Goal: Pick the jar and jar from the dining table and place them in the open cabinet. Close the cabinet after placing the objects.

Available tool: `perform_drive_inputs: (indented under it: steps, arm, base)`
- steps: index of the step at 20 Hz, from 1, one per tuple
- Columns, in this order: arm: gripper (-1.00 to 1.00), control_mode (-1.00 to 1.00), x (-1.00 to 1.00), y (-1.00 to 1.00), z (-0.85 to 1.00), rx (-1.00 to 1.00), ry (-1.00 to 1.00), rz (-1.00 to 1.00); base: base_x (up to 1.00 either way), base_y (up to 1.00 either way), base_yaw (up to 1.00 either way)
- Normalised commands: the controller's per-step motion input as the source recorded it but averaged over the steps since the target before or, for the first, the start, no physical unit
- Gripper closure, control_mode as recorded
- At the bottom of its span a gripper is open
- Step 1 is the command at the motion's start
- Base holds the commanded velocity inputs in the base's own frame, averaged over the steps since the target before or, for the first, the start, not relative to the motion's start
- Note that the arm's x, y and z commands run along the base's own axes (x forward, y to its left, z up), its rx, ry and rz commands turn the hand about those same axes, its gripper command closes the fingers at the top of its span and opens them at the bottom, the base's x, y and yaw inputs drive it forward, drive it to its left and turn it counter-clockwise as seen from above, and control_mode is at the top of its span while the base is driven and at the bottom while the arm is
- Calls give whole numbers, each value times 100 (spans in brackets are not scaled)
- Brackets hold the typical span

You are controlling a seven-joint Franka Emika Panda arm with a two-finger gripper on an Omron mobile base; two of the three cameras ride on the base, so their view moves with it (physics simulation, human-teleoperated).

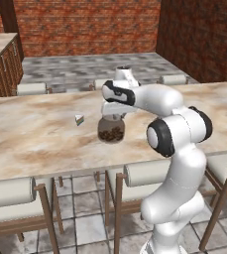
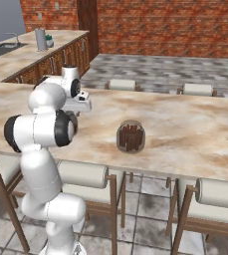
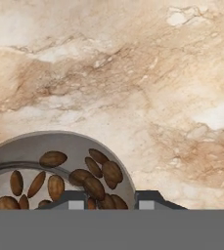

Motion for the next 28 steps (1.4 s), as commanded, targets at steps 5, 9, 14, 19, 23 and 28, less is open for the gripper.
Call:
perform_drive_inputs:
  steps: [5,9,14,19,23,28]
  arm:
    - [100,-100,-11,0,28,0,0,0]
    - [100,-100,-8,0,19,0,0,0]
    - [100,-100,-15,0,20,0,0,0]
    - [100,-100,-23,0,19,0,0,0]
    - [100,-100,-28,0,21,0,0,0]
    - [100,-100,-32,0,20,0,0,0]
  base:
    - [0,0,0]
    - [0,0,0]
    - [0,0,0]
    - [0,0,0]
    - [0,0,0]
    - [0,0,0]
